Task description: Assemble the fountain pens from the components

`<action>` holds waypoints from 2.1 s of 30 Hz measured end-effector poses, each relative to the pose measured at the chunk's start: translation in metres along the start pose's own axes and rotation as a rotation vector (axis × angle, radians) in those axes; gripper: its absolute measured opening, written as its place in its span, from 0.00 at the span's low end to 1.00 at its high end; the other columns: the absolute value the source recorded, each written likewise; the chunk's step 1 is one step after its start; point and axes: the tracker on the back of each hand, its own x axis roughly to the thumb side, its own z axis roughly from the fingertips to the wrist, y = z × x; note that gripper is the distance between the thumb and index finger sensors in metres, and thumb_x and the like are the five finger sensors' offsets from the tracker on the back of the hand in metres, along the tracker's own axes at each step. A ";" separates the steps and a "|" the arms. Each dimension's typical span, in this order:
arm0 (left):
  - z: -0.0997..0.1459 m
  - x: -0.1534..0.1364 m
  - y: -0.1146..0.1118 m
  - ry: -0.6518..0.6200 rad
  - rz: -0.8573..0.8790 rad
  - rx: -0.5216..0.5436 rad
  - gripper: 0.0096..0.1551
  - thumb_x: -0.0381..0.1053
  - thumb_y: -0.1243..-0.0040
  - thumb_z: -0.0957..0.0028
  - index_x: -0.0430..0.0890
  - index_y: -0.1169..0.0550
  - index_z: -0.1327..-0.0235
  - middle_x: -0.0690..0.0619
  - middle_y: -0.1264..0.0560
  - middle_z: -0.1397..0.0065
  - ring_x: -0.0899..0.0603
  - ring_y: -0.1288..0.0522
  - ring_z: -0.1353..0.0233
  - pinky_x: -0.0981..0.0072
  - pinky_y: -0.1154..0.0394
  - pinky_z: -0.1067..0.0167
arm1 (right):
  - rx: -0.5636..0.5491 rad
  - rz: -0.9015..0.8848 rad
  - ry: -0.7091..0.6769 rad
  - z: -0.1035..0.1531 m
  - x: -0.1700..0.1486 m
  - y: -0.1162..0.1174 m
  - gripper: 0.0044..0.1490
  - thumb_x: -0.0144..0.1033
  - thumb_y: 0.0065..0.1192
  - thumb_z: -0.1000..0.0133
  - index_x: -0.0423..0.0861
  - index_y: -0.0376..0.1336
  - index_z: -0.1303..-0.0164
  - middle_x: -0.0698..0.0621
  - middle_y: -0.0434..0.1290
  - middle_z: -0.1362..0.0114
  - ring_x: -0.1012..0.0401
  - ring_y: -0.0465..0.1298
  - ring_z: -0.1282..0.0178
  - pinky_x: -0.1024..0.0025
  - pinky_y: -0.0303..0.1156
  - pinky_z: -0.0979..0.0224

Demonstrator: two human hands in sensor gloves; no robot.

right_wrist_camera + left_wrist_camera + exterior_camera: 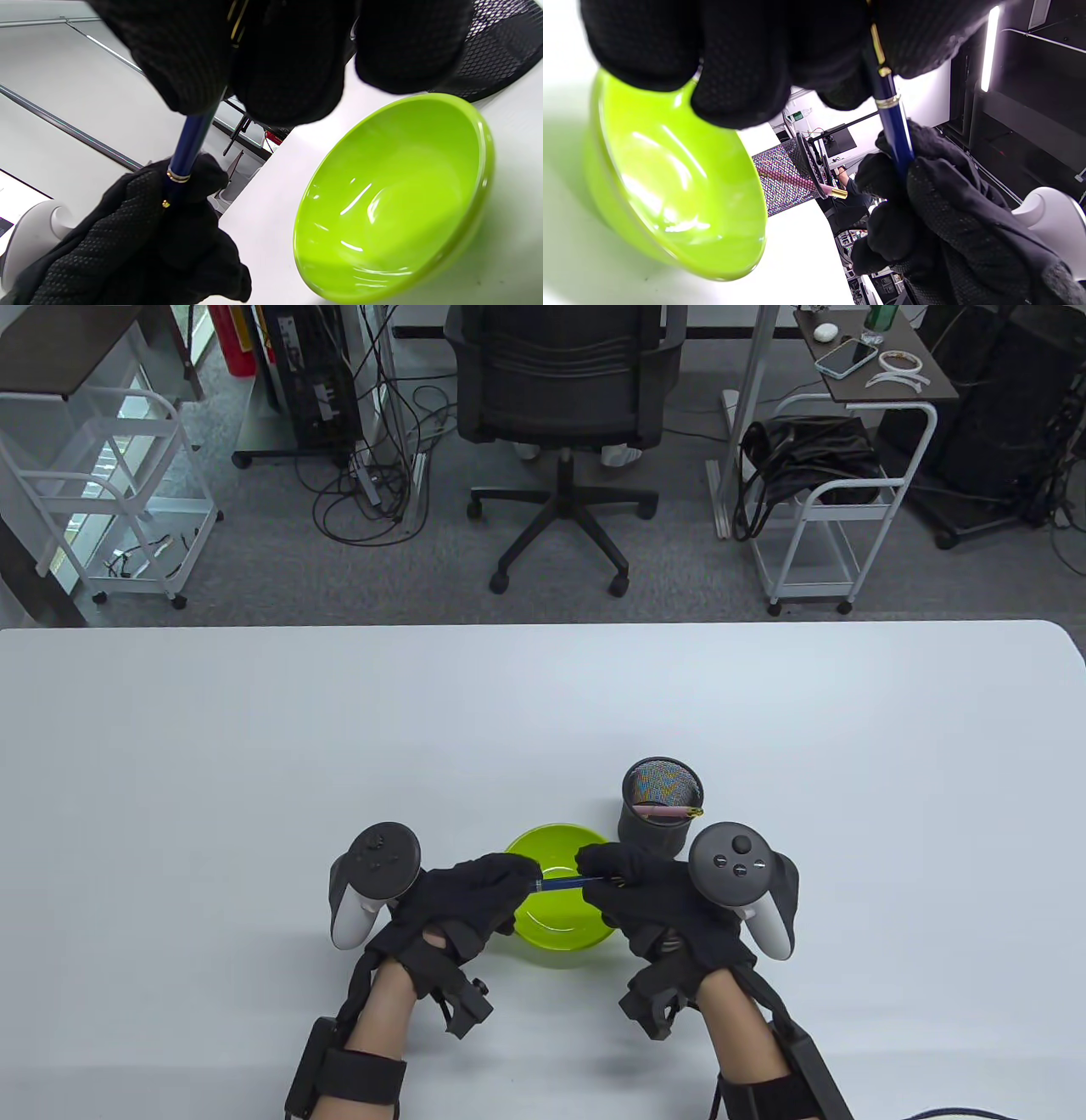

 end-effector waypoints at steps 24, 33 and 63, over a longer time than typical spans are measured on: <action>0.002 0.000 0.000 -0.047 0.089 0.041 0.26 0.57 0.44 0.43 0.43 0.22 0.40 0.53 0.21 0.56 0.47 0.20 0.55 0.44 0.24 0.49 | 0.114 -0.095 -0.070 -0.002 0.003 0.009 0.31 0.41 0.64 0.47 0.48 0.65 0.33 0.48 0.75 0.44 0.61 0.80 0.69 0.56 0.81 0.59; 0.000 -0.002 -0.005 -0.026 0.072 0.030 0.26 0.57 0.46 0.43 0.43 0.23 0.40 0.53 0.22 0.57 0.48 0.20 0.55 0.45 0.24 0.49 | 0.121 -0.070 -0.042 -0.004 0.001 0.015 0.31 0.42 0.61 0.47 0.45 0.64 0.33 0.48 0.74 0.46 0.61 0.80 0.69 0.56 0.81 0.59; 0.011 0.007 0.020 -0.040 0.007 0.207 0.36 0.61 0.45 0.43 0.40 0.29 0.30 0.45 0.21 0.43 0.42 0.18 0.52 0.41 0.24 0.49 | -0.468 0.462 0.190 -0.003 0.051 -0.070 0.30 0.37 0.63 0.45 0.47 0.66 0.31 0.45 0.74 0.36 0.55 0.82 0.56 0.51 0.79 0.52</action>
